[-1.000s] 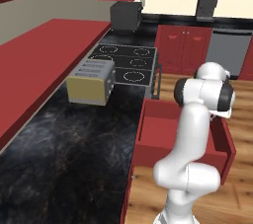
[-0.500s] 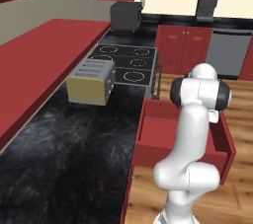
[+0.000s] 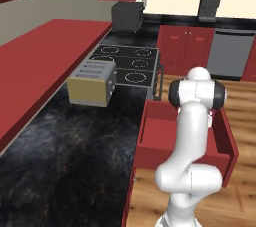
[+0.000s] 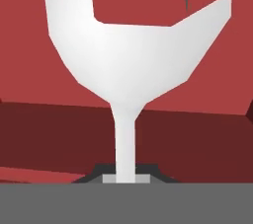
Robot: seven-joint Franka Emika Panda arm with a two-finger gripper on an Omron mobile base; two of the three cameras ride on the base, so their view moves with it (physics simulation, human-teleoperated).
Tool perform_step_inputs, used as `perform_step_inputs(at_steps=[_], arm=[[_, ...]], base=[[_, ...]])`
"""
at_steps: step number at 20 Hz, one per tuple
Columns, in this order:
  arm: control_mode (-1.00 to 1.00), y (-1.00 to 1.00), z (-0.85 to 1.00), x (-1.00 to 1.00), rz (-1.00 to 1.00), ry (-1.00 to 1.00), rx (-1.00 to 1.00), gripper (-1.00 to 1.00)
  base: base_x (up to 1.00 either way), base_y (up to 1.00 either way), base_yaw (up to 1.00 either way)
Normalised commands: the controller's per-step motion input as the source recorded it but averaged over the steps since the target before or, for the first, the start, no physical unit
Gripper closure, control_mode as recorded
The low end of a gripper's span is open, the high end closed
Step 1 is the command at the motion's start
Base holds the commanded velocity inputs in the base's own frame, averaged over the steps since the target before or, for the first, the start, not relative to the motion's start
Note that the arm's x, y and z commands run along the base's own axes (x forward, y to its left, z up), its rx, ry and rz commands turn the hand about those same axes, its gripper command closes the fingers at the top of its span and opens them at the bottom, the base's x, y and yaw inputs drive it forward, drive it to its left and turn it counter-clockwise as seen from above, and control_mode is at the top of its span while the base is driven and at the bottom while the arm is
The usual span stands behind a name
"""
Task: Pick up the metallic utensils from the counter and place them in the open drawer. Make sure not to pick up any wooden utensils.
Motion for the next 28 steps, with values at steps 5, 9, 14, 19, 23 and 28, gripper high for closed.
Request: perform_step_inputs(at_steps=[5,9,14,19,23,28], arm=[[-1.00,0.06,-0.54,0.54,0.00,0.00,0.00,1.00],[-1.00,0.00,-0.49,0.50,0.00,0.00,0.00,1.00],[-1.00,-0.05,-0.45,0.39,0.03,-0.02,0.00,1.00],[-1.00,-0.05,-0.48,0.28,0.02,-0.08,0.00,1.00],[-1.00,-0.13,-0.54,0.18,0.01,0.00,0.00,1.00],[-1.00,-0.09,-0.54,0.34,0.00,0.00,0.00,1.00]], base=[[0.00,0.00,0.00],[0.00,0.00,0.00],[0.00,0.00,0.00],[0.00,0.00,0.00],[0.00,0.00,0.00],[0.00,0.00,0.00]])
